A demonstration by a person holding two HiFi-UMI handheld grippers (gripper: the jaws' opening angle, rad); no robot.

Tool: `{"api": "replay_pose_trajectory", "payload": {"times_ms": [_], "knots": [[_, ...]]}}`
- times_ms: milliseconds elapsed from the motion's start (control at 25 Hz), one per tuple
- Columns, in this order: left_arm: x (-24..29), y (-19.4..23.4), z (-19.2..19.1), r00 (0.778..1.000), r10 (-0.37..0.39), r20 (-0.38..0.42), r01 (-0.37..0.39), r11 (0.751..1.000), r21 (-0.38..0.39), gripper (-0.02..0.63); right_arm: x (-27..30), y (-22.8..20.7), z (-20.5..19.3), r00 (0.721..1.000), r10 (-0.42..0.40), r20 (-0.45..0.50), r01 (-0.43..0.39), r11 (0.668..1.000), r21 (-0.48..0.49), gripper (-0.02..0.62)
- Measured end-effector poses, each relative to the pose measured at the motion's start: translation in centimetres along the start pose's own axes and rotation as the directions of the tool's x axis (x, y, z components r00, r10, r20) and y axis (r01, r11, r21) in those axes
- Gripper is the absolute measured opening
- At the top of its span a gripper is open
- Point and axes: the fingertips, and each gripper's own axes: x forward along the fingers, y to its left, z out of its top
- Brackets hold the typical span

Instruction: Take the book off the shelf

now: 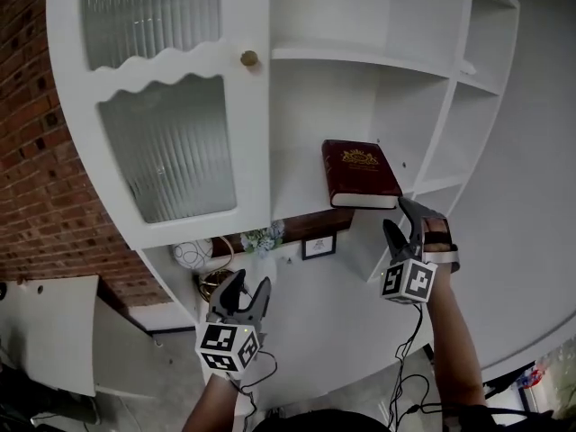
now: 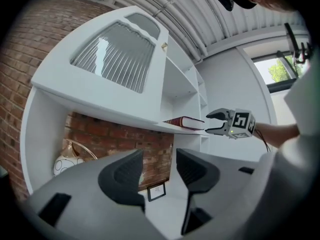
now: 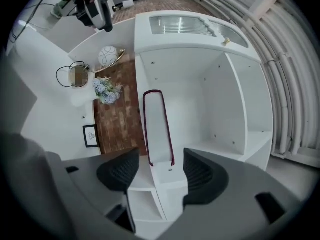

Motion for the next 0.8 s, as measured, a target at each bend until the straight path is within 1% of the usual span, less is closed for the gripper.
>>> {"api": "replay_pose_trajectory", "payload": {"times_ms": [160, 360, 440, 600, 800], "knots": [[-0.7, 0.6, -0.2, 0.998, 0.061, -0.002, -0.061, 0.998, 0.002, 0.206, 2.4, 0.6, 0.3, 1.000, 0.018, 0.015, -0.017, 0.998, -0.057, 0.275], [-2.0, 2.2, -1.3, 0.992, 0.129, -0.012, -0.129, 0.992, -0.014, 0.206, 4.3, 0.4, 0.9, 1.000, 0.012, 0.017, -0.011, 0.997, -0.078, 0.276], [-2.4, 2.8, -1.4, 0.990, 0.143, -0.011, -0.144, 0.989, -0.022, 0.206, 4.9, 0.4, 0.9, 1.000, 0.017, 0.005, -0.016, 0.996, -0.085, 0.263], [-2.6, 3.2, -1.8, 0.989, 0.148, -0.011, -0.148, 0.988, -0.040, 0.206, 5.5, 0.4, 0.9, 1.000, 0.015, 0.000, -0.015, 0.993, -0.113, 0.232], [-2.2, 2.9, -2.5, 0.993, 0.113, -0.022, -0.114, 0.992, -0.052, 0.206, 4.9, 0.4, 0.5, 1.000, 0.016, -0.014, -0.017, 0.993, -0.119, 0.222]]}}
